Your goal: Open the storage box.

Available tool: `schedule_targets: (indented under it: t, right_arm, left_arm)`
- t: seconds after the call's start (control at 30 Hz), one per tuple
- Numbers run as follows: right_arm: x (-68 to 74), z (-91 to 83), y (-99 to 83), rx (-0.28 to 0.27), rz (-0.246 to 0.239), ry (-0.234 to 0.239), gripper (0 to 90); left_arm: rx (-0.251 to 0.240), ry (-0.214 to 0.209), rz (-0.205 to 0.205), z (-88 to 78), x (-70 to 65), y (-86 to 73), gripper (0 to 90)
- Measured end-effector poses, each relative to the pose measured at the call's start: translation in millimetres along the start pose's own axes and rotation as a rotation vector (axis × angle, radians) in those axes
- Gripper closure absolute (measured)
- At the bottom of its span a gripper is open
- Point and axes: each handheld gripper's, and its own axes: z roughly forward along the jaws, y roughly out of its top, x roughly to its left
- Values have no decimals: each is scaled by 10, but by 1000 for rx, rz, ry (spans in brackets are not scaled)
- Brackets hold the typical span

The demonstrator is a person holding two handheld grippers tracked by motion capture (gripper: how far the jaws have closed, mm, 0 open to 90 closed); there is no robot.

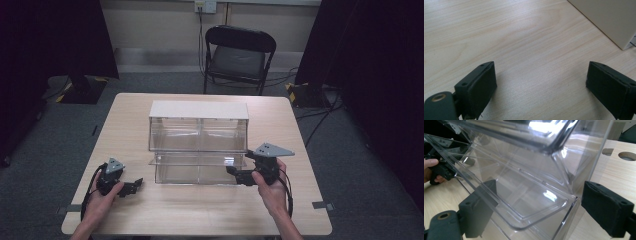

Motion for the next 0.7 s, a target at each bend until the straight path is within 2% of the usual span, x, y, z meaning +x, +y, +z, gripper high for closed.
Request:
schedule_targets:
  t: [0.7]
  right_arm:
    - [-28,33,100,-22,-2,7,123]
  left_arm:
    - [-1,1,-1,1,-1,0,89]
